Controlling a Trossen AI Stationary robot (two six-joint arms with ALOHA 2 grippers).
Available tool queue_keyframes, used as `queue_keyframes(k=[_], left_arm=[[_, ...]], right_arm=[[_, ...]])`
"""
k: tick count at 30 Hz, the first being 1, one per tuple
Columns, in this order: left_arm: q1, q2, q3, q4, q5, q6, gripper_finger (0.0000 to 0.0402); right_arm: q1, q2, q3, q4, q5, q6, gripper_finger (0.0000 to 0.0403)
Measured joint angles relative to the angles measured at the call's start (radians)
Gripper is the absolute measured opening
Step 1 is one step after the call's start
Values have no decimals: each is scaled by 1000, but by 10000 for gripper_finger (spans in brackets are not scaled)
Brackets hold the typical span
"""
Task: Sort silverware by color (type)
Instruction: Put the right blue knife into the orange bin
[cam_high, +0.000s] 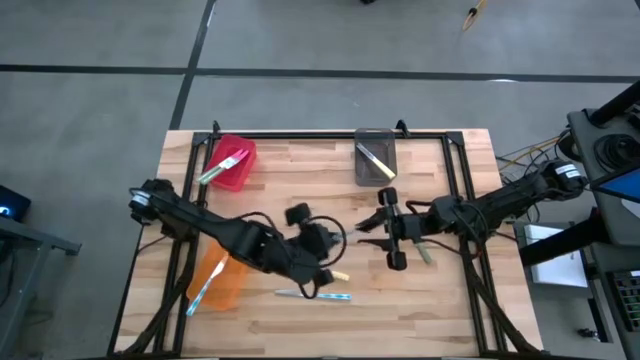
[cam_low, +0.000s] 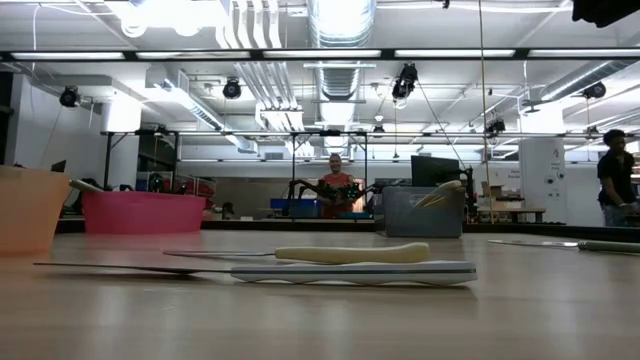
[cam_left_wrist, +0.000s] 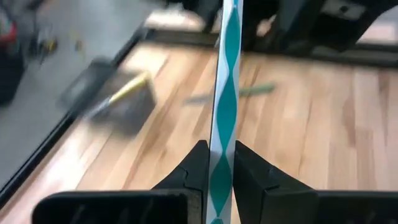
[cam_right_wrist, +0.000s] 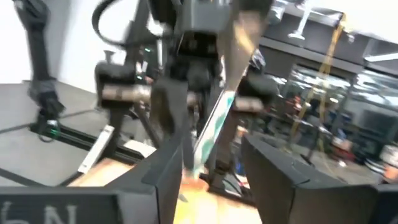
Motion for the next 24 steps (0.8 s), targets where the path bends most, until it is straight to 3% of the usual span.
queue_keyframes(k=[3, 6, 9, 14, 17, 24], left_arm=[[0, -1, 149, -330, 60, -162, 28], [-6, -1, 277, -632, 234, -375, 28], [-33, -1, 344, -832, 389, -589, 28], [-90, -18, 298, -750, 612, -721, 28], [-130, -15, 253, -825, 719, -863, 28], [-239, -25, 53, -828, 1088, -1121, 31]], right_arm=[[0, -19, -1, -50, 67, -2, 166], [0, -49, -1, -101, 144, -17, 173], [0, -82, -1, -158, 203, -17, 176], [0, -124, -1, -236, 223, -13, 173], [0, -135, -1, -257, 223, 2, 175], [0, -138, -1, -258, 223, 11, 173]])
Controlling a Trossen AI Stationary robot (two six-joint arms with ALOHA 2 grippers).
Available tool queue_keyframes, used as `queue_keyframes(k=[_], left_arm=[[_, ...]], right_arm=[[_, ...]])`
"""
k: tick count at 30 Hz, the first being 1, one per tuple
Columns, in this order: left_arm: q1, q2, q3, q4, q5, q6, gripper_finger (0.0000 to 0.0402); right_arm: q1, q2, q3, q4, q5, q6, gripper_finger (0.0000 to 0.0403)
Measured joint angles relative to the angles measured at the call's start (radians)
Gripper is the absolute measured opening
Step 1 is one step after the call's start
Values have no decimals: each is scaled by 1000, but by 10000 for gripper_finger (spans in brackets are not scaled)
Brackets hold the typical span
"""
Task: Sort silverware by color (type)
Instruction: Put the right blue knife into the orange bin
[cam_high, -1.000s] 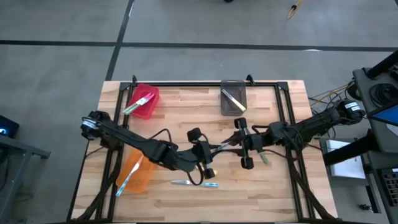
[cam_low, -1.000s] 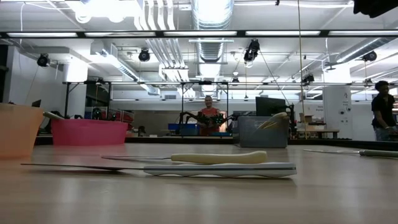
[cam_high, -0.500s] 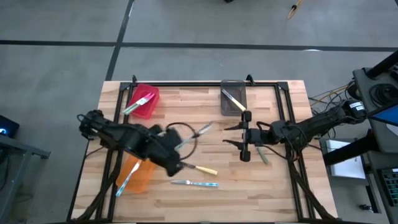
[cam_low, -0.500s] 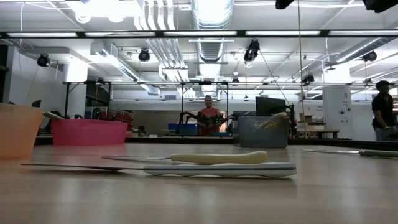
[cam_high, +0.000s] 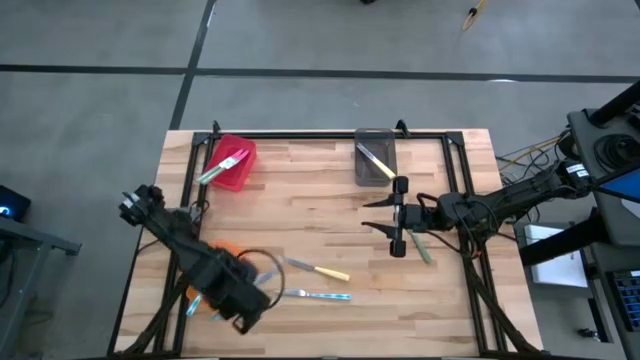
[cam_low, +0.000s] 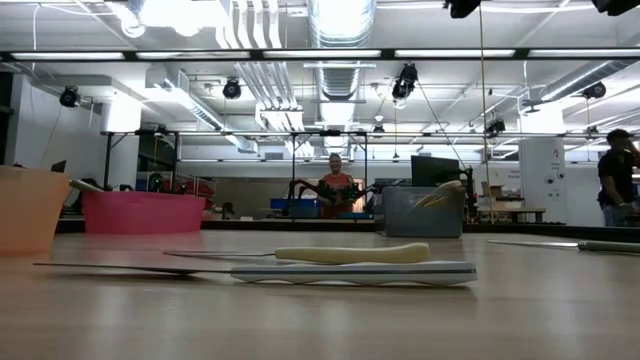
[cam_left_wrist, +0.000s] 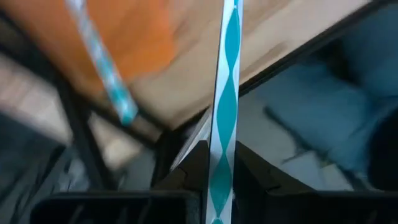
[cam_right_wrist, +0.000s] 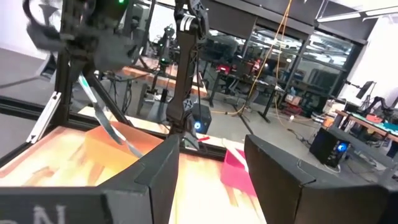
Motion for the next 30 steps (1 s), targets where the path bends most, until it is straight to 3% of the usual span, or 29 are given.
queue_keyframes(k=[5, 15, 30], left_arm=[[-47, -13, -148, 1, 162, -109, 33], [-57, -34, -309, 1, 243, -114, 34], [-66, -40, -392, 2, 210, -80, 35]], right_arm=[[0, 0, 0, 0, 0, 17, 176], [0, 0, 0, 1, 0, 13, 178], [0, 1, 0, 0, 0, -3, 178]])
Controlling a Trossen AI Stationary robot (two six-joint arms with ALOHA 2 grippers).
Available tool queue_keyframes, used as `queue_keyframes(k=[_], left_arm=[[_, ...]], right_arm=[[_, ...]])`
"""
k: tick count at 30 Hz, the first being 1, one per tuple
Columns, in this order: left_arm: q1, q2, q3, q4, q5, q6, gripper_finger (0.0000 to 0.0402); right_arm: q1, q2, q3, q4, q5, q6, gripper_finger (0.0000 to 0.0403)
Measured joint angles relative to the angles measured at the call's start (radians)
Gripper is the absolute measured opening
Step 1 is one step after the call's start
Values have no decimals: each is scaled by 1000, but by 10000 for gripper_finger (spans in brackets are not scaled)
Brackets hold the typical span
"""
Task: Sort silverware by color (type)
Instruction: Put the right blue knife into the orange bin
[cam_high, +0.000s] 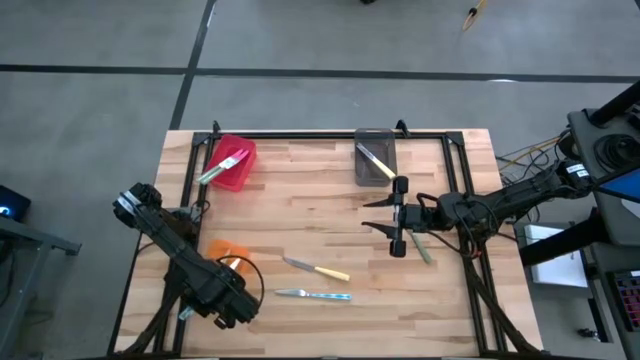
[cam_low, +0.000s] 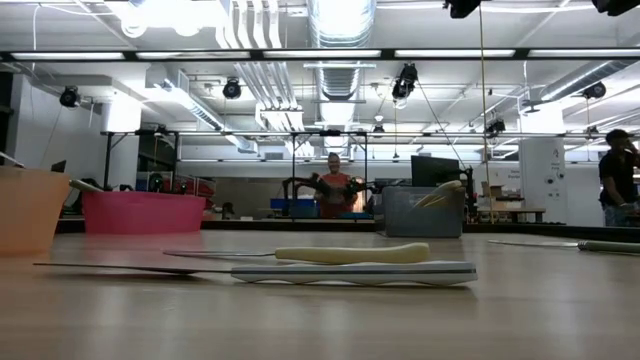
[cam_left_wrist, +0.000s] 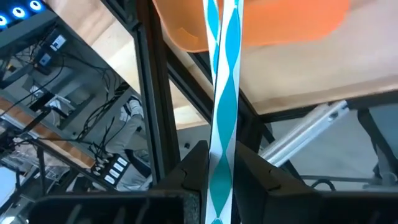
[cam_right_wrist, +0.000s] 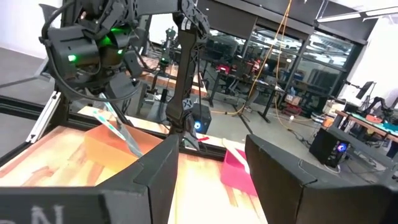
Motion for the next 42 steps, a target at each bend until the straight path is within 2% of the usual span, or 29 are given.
queue_keyframes(k=[18, 33, 42], left_arm=[[0, 1, -135, 65, 8, 10, 36], [0, 2, -142, 105, 4, 3, 36], [0, 2, -138, 109, -52, -14, 55]], right_arm=[[0, 0, 0, 0, 0, -2, 178], [0, 0, 0, -1, 0, -7, 178], [0, 0, 0, -1, 0, -7, 178]])
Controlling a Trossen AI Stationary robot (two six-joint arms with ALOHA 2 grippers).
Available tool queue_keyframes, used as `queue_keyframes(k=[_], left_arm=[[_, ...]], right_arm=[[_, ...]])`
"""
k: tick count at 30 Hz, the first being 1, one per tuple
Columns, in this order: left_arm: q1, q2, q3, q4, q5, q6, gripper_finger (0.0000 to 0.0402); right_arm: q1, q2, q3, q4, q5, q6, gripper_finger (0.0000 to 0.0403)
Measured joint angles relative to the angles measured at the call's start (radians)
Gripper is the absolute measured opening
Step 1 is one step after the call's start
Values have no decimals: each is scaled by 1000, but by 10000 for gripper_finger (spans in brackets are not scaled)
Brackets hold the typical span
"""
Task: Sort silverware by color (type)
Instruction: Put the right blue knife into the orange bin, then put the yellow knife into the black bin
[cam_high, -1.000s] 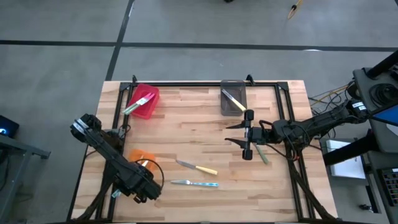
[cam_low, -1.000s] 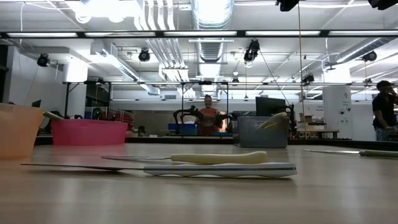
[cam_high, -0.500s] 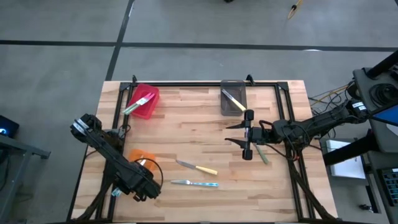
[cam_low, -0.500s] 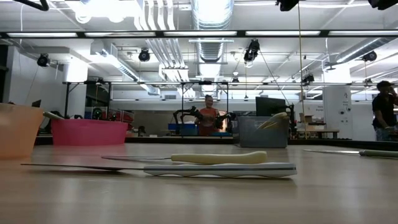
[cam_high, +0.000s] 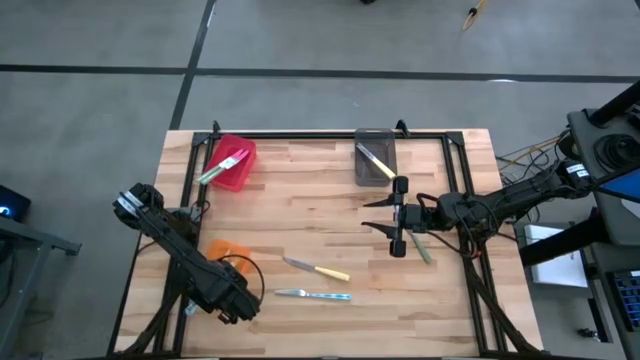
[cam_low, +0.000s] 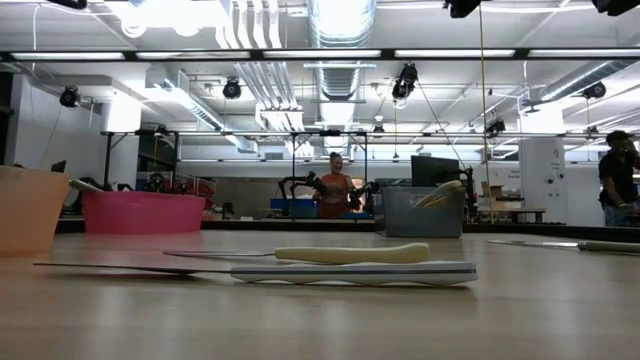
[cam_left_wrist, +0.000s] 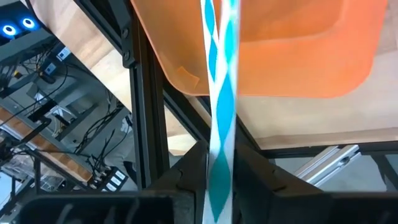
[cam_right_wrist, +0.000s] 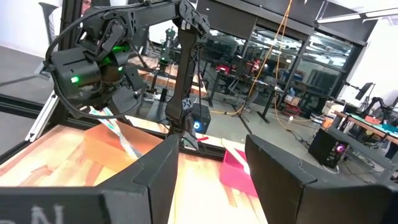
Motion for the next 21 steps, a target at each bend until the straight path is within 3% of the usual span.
queue_keyframes(k=[16, 21], left_arm=[[2, 0, 11, 0, -6, -12, 59], [24, 0, 90, 1, -93, 31, 59]], right_arm=[[0, 0, 0, 0, 0, 0, 178], [0, 0, 0, 0, 0, 17, 178]])
